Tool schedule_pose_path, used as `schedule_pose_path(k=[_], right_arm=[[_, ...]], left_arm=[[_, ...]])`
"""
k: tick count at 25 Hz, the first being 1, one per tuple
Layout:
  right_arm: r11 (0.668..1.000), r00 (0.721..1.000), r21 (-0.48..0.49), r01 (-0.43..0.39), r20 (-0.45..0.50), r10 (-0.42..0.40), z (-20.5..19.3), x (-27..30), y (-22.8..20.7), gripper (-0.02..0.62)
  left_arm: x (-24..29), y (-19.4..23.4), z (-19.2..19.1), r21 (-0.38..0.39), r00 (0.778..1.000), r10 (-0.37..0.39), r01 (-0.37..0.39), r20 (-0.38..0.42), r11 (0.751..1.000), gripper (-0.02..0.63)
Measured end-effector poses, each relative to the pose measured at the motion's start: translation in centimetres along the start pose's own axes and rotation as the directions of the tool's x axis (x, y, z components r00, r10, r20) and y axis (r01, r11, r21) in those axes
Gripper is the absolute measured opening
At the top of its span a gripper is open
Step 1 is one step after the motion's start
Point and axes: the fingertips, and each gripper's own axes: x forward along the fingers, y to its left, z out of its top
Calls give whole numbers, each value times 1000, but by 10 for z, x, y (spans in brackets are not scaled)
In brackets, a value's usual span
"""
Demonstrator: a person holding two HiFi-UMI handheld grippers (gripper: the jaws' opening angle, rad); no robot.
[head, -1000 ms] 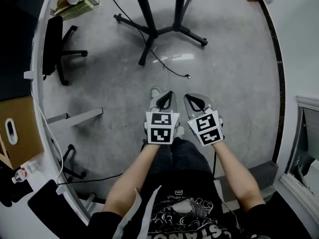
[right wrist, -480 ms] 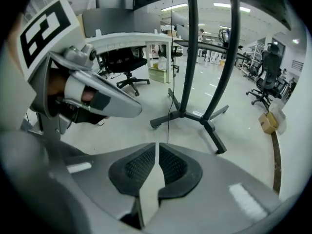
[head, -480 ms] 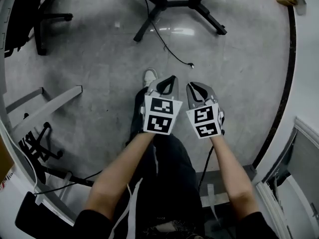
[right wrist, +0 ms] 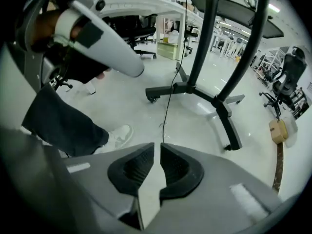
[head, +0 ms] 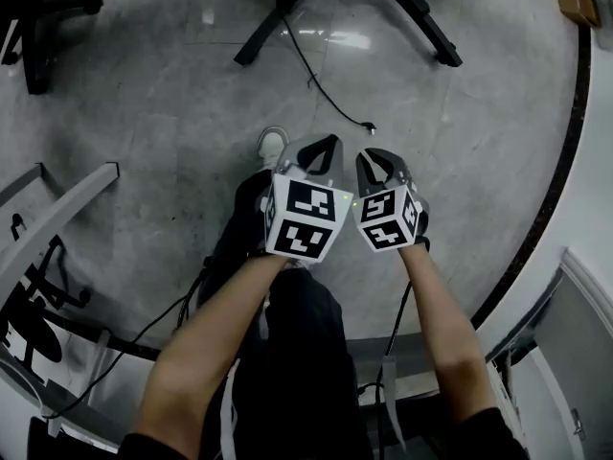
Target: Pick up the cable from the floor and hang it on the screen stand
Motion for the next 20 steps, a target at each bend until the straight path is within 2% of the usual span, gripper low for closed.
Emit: schedule_pose_path(k=[3,8,12,16,20], right_arm=[[999,999,-40,-7,-36,6,-19,40,-6,46],[993,994,-116,-23,-107,10,-52,103,-16,54],[989,983,-142,-33,-182,7,-76,145,-23,54],[981,974,-191,-38,-226,-6,-82,173,-30,54],[960,959,-262,-94,-283,17,-99,201,-32,60]], left_arm=[[27,16,-10,25,1000,10,-10,-10,1000,0],[65,43,-26,2,999,38,-38,-32,999,0],[93,50,-37,-18,998,24,-24,-50,1000,0],[118,63,-44,40,996,30,-27,-81,999,0],[132,77,-39,99,996,30,-21,-88,995,0]])
